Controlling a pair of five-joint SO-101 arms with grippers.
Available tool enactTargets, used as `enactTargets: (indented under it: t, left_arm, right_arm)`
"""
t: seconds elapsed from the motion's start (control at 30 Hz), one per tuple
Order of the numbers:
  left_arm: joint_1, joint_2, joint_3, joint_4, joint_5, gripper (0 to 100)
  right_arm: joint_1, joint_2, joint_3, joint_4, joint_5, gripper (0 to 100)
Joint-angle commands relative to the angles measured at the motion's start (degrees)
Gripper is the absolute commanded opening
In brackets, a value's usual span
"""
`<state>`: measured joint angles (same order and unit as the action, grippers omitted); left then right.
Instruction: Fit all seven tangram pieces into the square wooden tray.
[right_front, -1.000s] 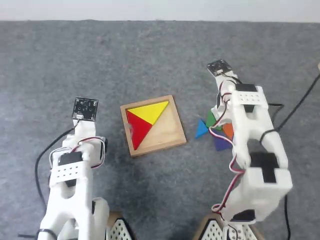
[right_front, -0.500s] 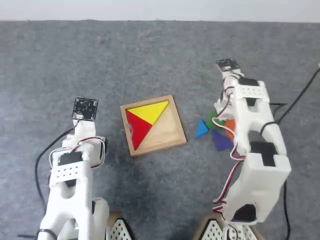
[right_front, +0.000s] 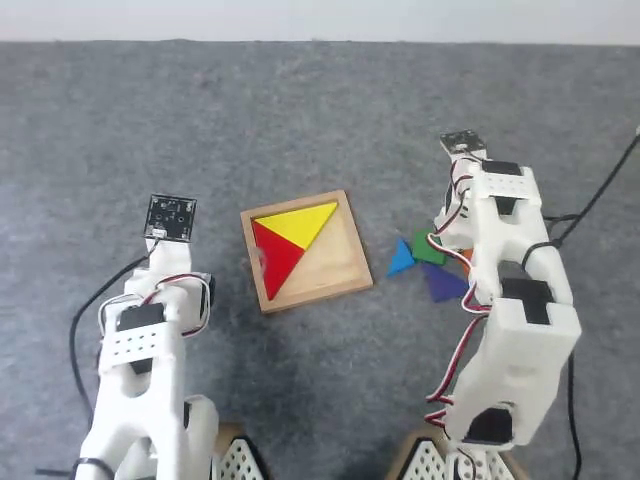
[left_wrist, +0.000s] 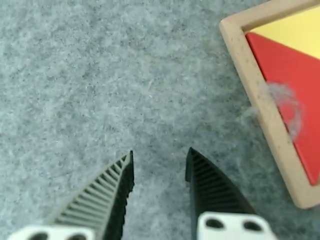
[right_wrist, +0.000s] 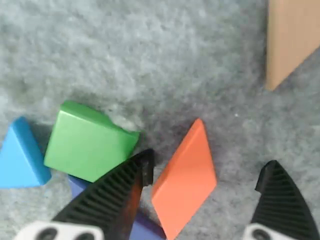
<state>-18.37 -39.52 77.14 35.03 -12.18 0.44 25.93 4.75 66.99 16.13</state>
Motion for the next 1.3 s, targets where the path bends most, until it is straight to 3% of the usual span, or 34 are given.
enactTargets:
  t: [0.0,0.13,0.23,0.63,0.87,1.03,1.27]
  left_arm:
    - [0.35,-1.49,-0.13,-1.23,-0.35,17]
    - [0.35,-1.49,-0.13,-1.23,-0.35,17]
    - [0.35,-1.49,-0.13,-1.23,-0.35,17]
    - [0.35,-1.41,-0.13,-1.23,-0.35,17]
    - [1.32,-1.32,-0.04,-1.23,-0.44,17]
    - [1.76,-1.67,0.57,-1.32,-0.53,17]
    - [1.76,-1.67,0.66,-1.32,-0.53,17]
  right_arm:
    - [-2.24,0.4,-1.49,2.68,-0.53,26.2]
    - [-1.98,0.48,-1.49,3.12,-2.46,11.8]
    - [-1.98,0.48,-1.32,3.21,-3.16,6.5]
    - [-1.54,-1.8,-1.93,4.88,-3.25,9.2]
    - [-1.63,-9.45,2.64,4.79,-3.25,29.0]
    - [-1.36,-13.76,8.26,4.09,-4.48,27.5]
    - [-1.54,-10.15,12.31,-5.14,-5.8,22.1]
